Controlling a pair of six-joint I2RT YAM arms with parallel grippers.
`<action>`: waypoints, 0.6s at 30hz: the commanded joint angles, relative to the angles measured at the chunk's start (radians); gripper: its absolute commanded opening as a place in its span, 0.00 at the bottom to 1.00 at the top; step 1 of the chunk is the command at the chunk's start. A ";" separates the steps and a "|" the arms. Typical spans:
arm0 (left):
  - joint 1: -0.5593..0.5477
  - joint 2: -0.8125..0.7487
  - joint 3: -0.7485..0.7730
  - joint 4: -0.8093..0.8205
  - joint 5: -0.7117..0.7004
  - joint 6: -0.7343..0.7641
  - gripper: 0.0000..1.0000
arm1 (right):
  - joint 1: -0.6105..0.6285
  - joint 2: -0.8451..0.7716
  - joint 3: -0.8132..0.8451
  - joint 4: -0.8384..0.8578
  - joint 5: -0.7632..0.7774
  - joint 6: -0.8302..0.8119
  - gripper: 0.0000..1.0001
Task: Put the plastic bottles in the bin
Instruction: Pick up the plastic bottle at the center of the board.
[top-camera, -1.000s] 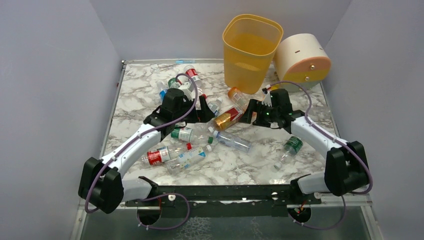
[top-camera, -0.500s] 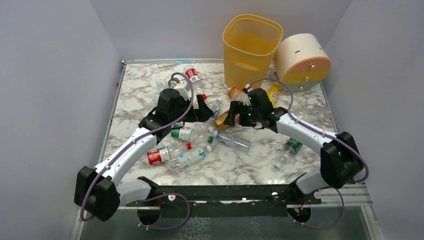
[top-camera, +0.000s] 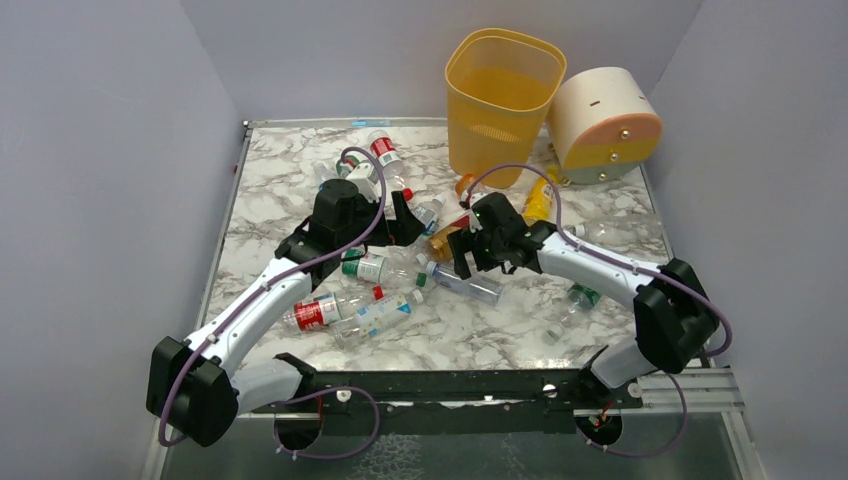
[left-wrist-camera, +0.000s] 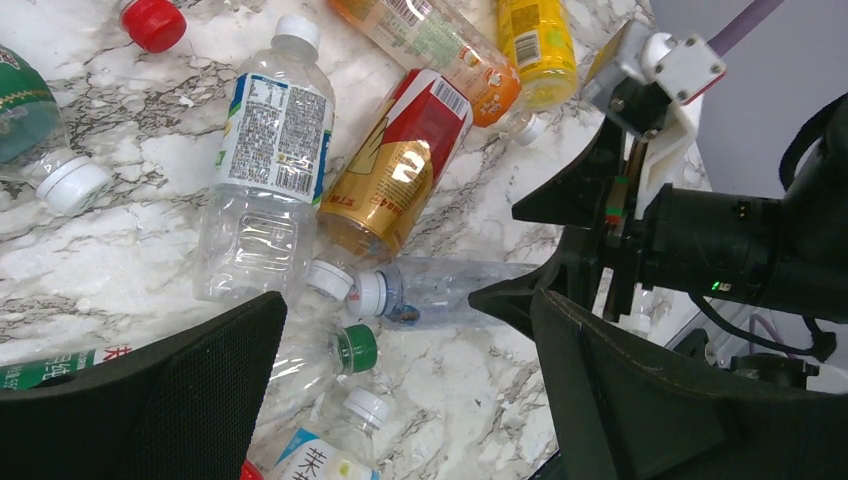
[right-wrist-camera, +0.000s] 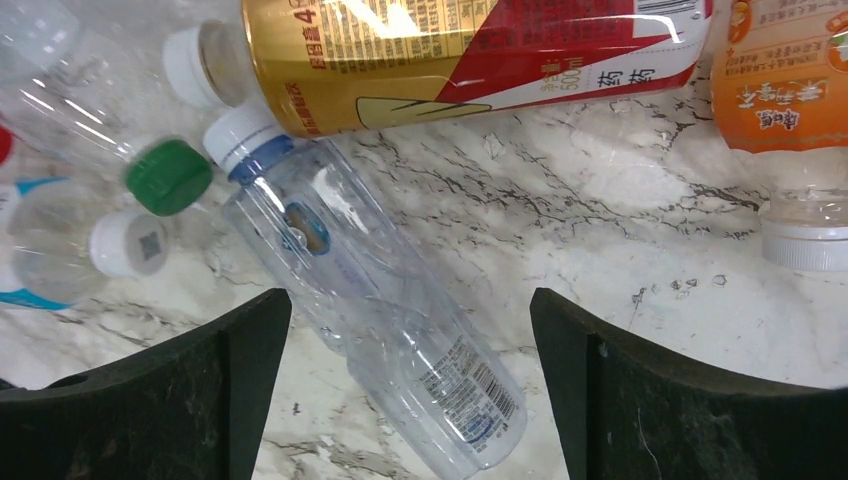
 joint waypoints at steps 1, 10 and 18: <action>-0.005 -0.018 -0.012 -0.004 -0.011 0.012 0.99 | 0.040 0.060 0.038 -0.061 0.087 -0.101 0.93; -0.005 -0.022 -0.006 -0.006 -0.007 0.010 0.99 | 0.131 0.158 0.070 -0.048 0.061 -0.126 0.92; -0.005 -0.030 -0.005 -0.016 -0.008 0.018 0.99 | 0.140 0.186 0.079 -0.062 0.082 -0.116 0.73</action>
